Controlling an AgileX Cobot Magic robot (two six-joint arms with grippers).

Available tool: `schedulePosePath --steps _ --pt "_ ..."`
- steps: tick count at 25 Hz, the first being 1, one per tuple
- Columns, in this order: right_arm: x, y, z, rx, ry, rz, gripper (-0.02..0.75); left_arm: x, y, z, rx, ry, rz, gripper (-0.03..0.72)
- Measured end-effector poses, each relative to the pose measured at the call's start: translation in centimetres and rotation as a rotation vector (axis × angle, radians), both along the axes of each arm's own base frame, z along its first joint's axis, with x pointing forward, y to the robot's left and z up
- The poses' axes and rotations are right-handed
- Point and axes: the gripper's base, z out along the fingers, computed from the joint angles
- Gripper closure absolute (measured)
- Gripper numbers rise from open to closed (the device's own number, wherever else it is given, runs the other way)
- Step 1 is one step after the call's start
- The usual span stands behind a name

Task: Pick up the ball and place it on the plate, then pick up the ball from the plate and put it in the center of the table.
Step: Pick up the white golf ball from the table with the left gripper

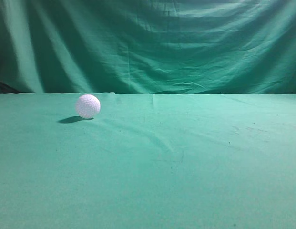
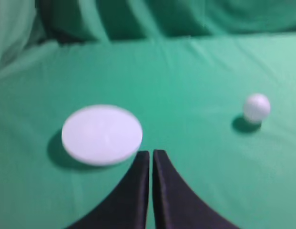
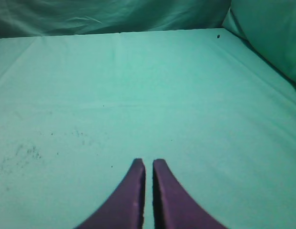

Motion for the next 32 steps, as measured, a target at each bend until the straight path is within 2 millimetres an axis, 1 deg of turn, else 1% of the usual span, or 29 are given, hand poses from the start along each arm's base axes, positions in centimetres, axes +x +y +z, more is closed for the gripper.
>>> schedulePosePath --steps 4,9,12,14,17,20,24,25,27,32 --pt "0.0 0.0 0.0 0.0 0.0 0.0 0.689 0.1 0.0 1.4 -0.021 -0.157 -0.003 0.688" --pt "0.0 0.0 0.0 0.0 0.0 0.0 0.689 0.1 0.0 2.1 -0.038 -0.226 -0.003 0.688" --pt "0.0 0.0 0.0 0.0 0.0 0.0 0.689 0.0 0.0 2.8 -0.127 -0.299 -0.002 0.688" --pt "0.0 0.0 0.0 0.0 0.0 0.0 0.689 0.0 0.0 3.0 -0.168 -0.302 -0.003 0.688" --pt "0.0 0.0 0.0 0.0 0.0 0.0 0.689 -0.3 0.0 4.9 -0.181 -0.313 -0.005 0.688" --pt "0.0 0.0 0.0 0.0 0.0 0.0 0.689 -0.1 0.0 7.3 -0.179 -0.239 0.0 0.688" --pt "0.0 0.0 0.0 0.0 0.0 0.0 0.689 1.2 -0.2 8.7 -0.157 -0.008 0.017 0.688" --pt "0.0 0.0 0.0 0.0 0.0 0.0 0.689 1.6 -0.2 9.0 -0.153 0.032 0.02 0.688" --pt "0.0 0.0 0.0 0.0 0.0 0.0 0.689 2.2 -0.3 9.4 -0.15 0.056 0.021 0.688" --pt "0.0 0.0 0.0 0.0 0.0 0.0 0.689 2.6 -0.4 9.3 -0.176 0.068 0.019 0.688"
